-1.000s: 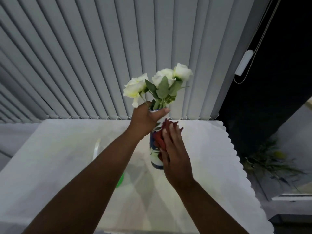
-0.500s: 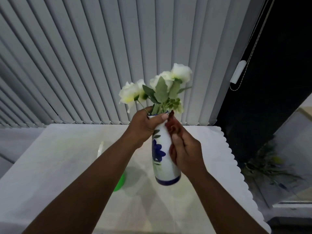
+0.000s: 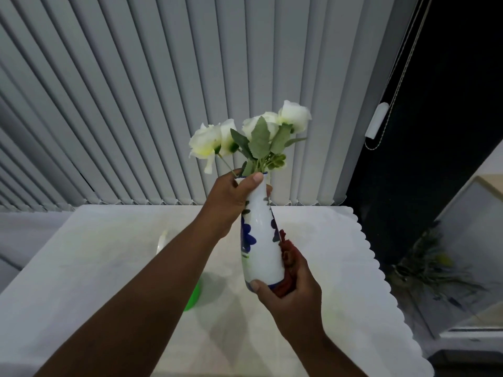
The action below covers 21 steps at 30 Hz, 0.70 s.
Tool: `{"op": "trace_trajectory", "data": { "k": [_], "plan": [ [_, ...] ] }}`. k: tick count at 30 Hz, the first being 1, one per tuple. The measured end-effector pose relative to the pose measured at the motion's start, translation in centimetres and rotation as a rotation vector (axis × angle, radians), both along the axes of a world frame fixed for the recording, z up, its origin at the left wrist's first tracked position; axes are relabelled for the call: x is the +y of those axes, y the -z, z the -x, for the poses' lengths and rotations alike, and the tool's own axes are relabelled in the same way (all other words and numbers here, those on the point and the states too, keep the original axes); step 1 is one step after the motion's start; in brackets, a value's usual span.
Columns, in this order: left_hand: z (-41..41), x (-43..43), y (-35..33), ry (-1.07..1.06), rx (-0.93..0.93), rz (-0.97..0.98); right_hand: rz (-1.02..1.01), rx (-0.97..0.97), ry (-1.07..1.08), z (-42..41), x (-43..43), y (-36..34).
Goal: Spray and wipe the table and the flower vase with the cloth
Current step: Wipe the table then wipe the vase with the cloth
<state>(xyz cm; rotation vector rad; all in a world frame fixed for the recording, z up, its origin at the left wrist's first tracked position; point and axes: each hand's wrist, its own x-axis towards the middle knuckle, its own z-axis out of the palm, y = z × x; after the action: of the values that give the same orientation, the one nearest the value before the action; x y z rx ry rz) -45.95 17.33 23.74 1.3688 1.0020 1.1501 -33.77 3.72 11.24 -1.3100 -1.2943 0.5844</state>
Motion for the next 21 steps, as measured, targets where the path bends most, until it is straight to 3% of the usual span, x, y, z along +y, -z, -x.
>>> {"op": "trace_trajectory", "data": {
  "k": [3, 6, 9, 11, 17, 21],
  "plan": [
    [-0.6, -0.1, -0.2, -0.143, 0.112, 0.071, -0.007, -0.099, 0.084, -0.4, 0.1, 0.1],
    [-0.9, -0.2, -0.1, -0.252, 0.152, 0.065, -0.063, -0.337, 0.09, -0.7, 0.3, 0.0],
    [-0.9, -0.5, 0.3, -0.236, 0.18, 0.039, -0.175, -0.557, 0.027, -0.5, 0.9, -1.3],
    [-0.9, -1.0, 0.5, -0.152, 0.21, -0.009, -0.2, -0.592, -0.071, -1.0, 2.1, -2.9],
    [-0.5, -1.6, -0.3, 0.035, 0.154, -0.127, 0.031, -0.059, -0.32, -2.6, 3.9, -7.0],
    [0.2, -0.6, -1.3, 0.067, -0.053, -0.066, 0.173, 0.081, -0.407, -2.8, 1.8, -4.5]
  ]
}}
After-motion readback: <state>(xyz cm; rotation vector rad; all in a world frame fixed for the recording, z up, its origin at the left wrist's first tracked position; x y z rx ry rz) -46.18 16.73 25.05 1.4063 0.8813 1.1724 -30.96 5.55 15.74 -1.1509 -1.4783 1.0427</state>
